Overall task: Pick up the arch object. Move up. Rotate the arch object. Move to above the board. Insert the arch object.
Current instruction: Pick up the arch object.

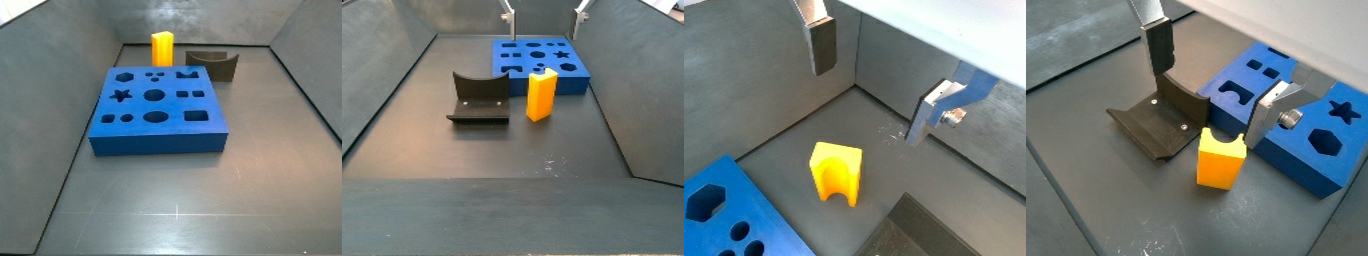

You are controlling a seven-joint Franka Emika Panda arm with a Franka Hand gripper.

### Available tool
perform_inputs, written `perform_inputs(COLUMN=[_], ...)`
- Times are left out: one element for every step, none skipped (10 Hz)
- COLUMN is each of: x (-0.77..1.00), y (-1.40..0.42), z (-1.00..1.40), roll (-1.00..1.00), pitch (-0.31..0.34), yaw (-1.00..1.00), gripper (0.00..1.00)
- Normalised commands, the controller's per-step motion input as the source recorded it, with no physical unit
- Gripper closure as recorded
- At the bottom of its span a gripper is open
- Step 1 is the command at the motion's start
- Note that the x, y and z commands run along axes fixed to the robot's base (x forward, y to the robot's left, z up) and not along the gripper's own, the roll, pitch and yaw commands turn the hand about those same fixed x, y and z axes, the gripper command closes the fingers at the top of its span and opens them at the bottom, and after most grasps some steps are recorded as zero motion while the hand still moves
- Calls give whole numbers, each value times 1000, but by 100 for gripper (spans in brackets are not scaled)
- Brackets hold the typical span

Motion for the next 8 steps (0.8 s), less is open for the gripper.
perform_inputs(x=[0, 31, 0, -11, -11, -11, 0, 0], y=[0, -74, 0, 6, 9, 11, -26, -343], z=[0, -300, -529, -574, -580, -594, -700, -737], roll=[-10, 0, -56, -41, -40, -36, 0, 79], pitch=[0, 0, -139, -117, -113, -101, -14, -33], yaw=[0, 403, 1000, 1000, 1000, 1000, 1000, 863], gripper=[0, 0, 0, 0, 0, 0, 0, 0])
